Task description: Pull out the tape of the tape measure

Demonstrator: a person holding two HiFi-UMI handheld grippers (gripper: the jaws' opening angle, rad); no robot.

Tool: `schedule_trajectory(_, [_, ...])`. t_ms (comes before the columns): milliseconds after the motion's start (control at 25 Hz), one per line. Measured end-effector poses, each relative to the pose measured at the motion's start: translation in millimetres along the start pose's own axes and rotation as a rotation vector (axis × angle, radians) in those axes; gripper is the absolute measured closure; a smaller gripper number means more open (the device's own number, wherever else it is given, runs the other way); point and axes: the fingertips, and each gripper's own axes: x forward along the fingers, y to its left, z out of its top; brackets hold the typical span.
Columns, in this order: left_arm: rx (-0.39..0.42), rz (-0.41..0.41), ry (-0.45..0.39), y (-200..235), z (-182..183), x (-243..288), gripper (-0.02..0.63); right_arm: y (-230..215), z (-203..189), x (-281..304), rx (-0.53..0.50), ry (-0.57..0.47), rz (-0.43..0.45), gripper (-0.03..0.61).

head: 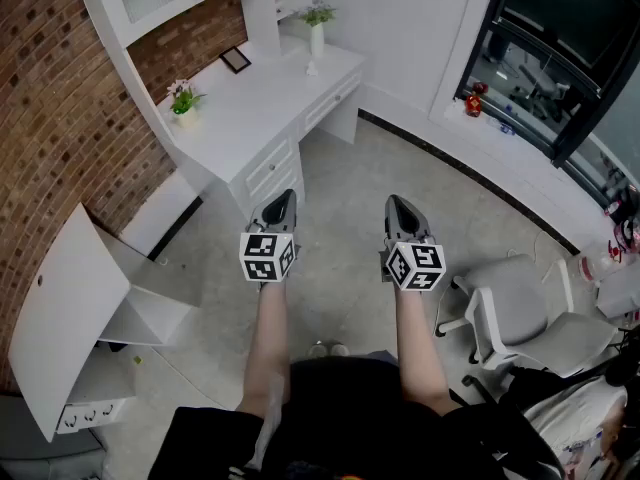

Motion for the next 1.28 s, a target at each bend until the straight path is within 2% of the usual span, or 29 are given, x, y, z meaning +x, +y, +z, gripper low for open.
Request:
schedule_trajectory(720, [-0.021, -0.033, 0.021, -2.2, -10.2, 9.8, 0.604, 0.7, -9.2, 5.3, 0.017, 0.023, -0.002, 0.581])
schedule_trajectory(920, [-0.007, -0.061, 0.047, -8.6, -18.9, 10.8, 0.603, 6.8, -18.2, 6.5, 0.033, 0.042, 0.016, 0.58])
schedule_trajectory(1080, [-0.027, -0.06, 0.043, -4.9, -20.4, 9.0, 0.603, 11.9, -17.8, 9.5, 0.048, 0.042, 0.035, 0.58])
schedule_trajectory(1240, [-0.048, -0.065, 0.017, 2.4, -18.6, 5.5, 0.592, 16.0, -15.9, 13.3, 0.07, 0.032, 0.048, 0.503])
schedule_trajectory(1280, [-0.051, -0.066, 0.015, 3.9, -19.5, 4.7, 0.541, 16.2, -16.8, 13.9, 0.076, 0.031, 0.048, 0.472])
